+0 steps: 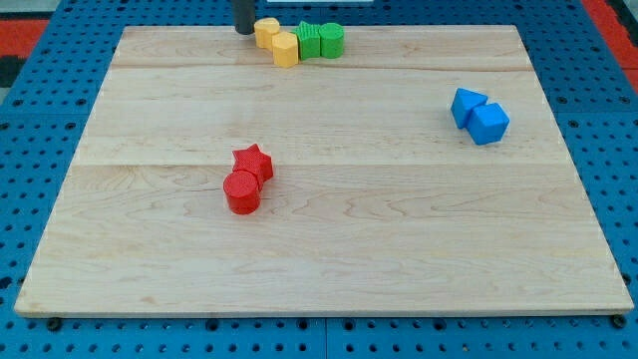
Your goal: Push the blue triangle to the center left
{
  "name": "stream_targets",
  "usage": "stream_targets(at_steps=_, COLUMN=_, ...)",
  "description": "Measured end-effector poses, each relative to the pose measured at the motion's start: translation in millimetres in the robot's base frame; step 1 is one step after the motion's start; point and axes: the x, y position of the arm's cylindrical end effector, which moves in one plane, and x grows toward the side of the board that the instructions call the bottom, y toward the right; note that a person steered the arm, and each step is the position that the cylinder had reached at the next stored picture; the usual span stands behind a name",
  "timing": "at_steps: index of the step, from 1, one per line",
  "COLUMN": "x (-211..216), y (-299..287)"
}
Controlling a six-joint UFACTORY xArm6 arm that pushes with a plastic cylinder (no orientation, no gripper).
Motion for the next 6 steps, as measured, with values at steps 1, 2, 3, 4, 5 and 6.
stream_targets(at_steps=1, x=2.5, y=22.0)
stream_targets(at_steps=2, x=31.5, y=-47.2)
stream_targets(at_steps=3, x=79.1, y=-92.1)
stream_targets(at_steps=4, x=97.5, y=-113.4)
stream_targets(at_steps=5, x=97.7, y=-101.3)
stream_targets(at_steps=6, x=98.9, y=-55.9)
